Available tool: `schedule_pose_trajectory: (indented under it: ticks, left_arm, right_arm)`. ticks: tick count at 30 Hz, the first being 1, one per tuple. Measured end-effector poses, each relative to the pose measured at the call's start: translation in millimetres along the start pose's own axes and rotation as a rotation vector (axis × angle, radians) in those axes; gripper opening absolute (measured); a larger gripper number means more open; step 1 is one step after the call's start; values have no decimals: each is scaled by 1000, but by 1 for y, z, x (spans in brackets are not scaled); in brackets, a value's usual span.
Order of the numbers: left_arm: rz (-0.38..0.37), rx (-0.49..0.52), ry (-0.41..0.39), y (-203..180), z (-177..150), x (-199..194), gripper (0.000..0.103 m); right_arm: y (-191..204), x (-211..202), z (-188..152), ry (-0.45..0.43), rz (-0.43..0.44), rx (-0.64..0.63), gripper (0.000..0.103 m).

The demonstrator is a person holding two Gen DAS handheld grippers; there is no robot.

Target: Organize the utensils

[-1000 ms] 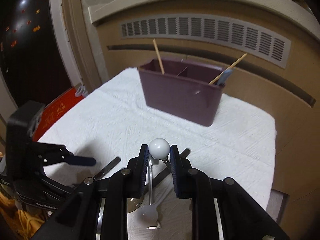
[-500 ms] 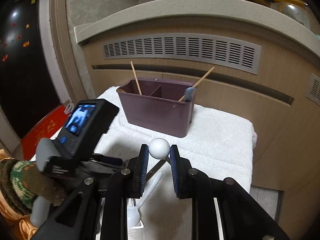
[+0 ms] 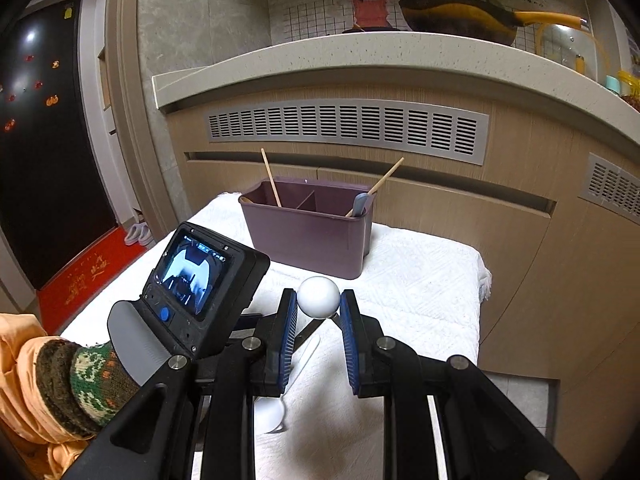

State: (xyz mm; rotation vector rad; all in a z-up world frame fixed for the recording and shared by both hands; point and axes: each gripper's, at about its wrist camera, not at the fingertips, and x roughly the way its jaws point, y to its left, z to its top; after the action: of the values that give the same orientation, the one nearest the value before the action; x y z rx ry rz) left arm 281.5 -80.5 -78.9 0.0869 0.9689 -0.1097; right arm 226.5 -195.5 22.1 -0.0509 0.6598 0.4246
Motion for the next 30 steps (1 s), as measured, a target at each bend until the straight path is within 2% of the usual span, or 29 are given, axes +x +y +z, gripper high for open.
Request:
schedule_pose_trajectory:
  ticks: [1, 6, 8, 11, 13, 17, 19, 22, 24, 26, 28, 30]
  left_arm:
    - [-15, 5, -21, 1, -1, -5, 6]
    - [-107, -4, -151, 19, -11, -44, 4]
    - [-123, 3, -214, 26, -15, -60, 3]
    - [-108, 12, -250, 43, -21, -75, 3]
    - [-116, -26, -185, 58, -20, -69, 4]
    - [-235, -154, 54, 71, -13, -32, 8]
    - [-265, -205, 146, 65, -8, -15, 18]
    - [-257, -278, 266, 55, 4, 10, 29]
    - [-212, -295, 303, 47, 12, 23, 29]
    - [-134, -303, 289, 40, 18, 28, 30]
    - [-76, -305, 267, 35, 24, 30, 44]
    - [-45, -303, 272, 29, 27, 34, 49]
  right_arm:
    - [2, -1, 0, 2, 4, -2, 20]
    - [11, -11, -1, 9, 17, -7, 20]
    - [16, -15, 0, 6, 12, -15, 20]
    - [22, -20, 1, 5, 0, -27, 20]
    - [23, -22, 0, 8, -7, -30, 20]
    - [23, -20, -6, 21, -25, -20, 20]
    - [23, -19, -10, 24, -28, -19, 20]
    - [20, -16, -15, 32, -24, -17, 20]
    - [17, -15, -19, 34, -16, -11, 20]
    - [16, -15, -22, 31, -9, -7, 20]
    - [14, -15, -26, 24, -1, -6, 20]
    - [12, -15, -29, 20, 6, -3, 20]
